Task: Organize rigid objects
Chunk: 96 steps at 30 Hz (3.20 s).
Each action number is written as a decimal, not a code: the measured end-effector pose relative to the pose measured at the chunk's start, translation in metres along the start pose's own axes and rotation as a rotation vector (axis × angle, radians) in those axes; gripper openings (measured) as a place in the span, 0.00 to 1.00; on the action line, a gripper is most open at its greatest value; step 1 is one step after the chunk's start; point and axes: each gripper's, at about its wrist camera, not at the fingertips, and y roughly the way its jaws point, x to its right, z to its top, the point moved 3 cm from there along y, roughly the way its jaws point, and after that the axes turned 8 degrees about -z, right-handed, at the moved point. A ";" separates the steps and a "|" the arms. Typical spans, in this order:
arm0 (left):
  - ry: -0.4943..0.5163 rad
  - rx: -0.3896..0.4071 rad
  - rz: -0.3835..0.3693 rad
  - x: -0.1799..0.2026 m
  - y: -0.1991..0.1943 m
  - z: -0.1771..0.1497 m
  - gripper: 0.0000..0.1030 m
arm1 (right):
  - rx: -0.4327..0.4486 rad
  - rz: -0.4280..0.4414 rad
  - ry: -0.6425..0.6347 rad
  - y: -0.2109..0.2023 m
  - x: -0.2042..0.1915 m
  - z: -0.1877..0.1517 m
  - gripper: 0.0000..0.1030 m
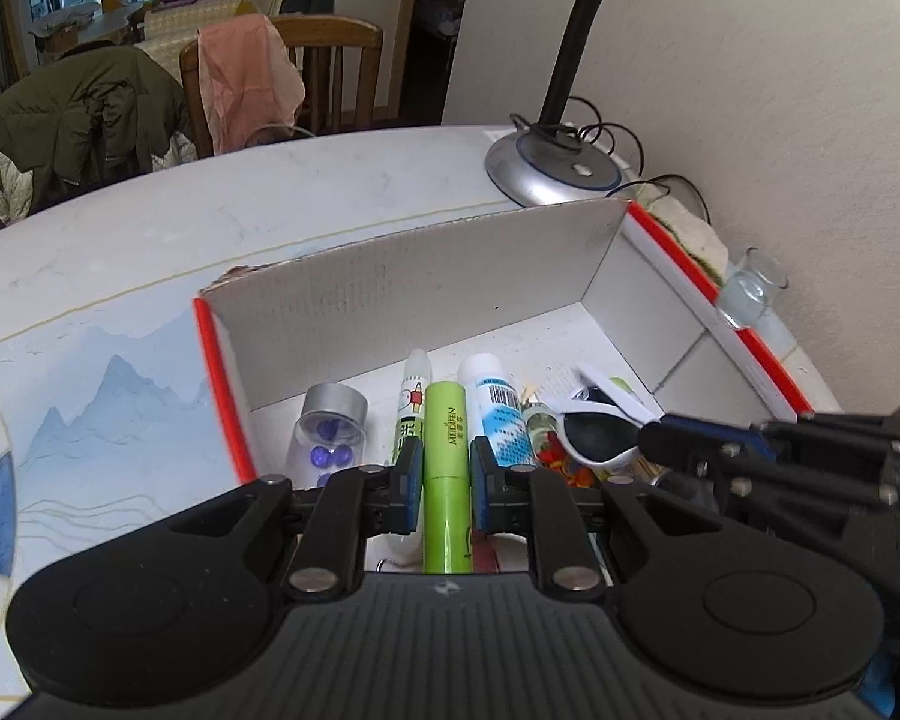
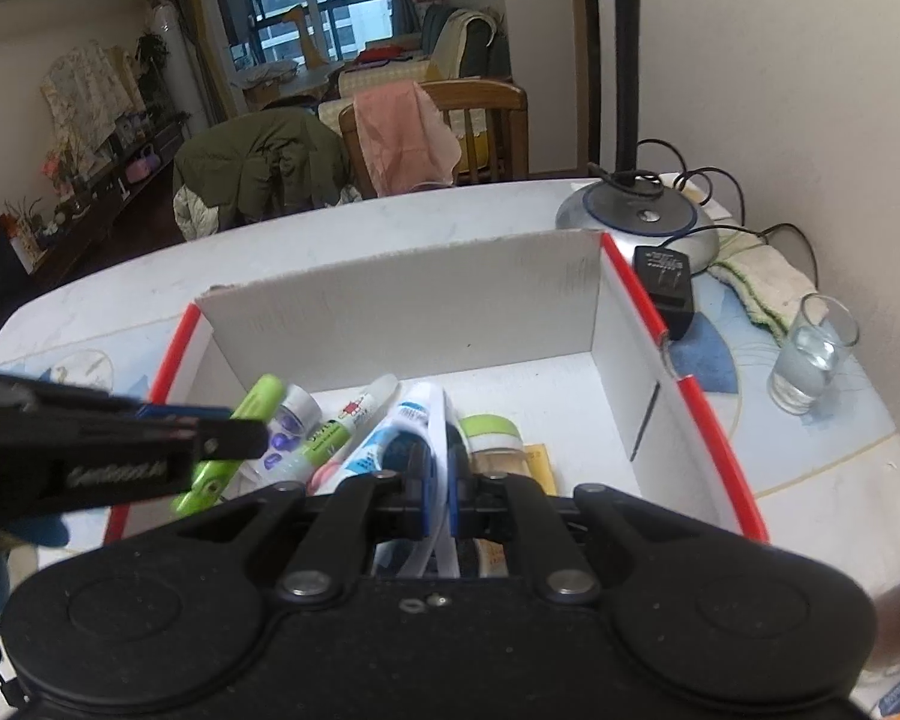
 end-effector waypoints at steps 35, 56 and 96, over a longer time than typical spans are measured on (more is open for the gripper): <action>-0.007 -0.122 0.025 -0.006 0.049 0.011 0.16 | -0.070 0.073 -0.006 0.015 0.003 -0.010 0.25; 0.042 0.070 -0.045 0.012 -0.056 -0.010 0.16 | 0.025 0.063 0.020 -0.045 -0.003 -0.007 0.45; 0.099 0.201 -0.057 -0.004 -0.155 -0.086 0.87 | 0.180 0.007 0.147 -0.131 -0.030 -0.043 0.99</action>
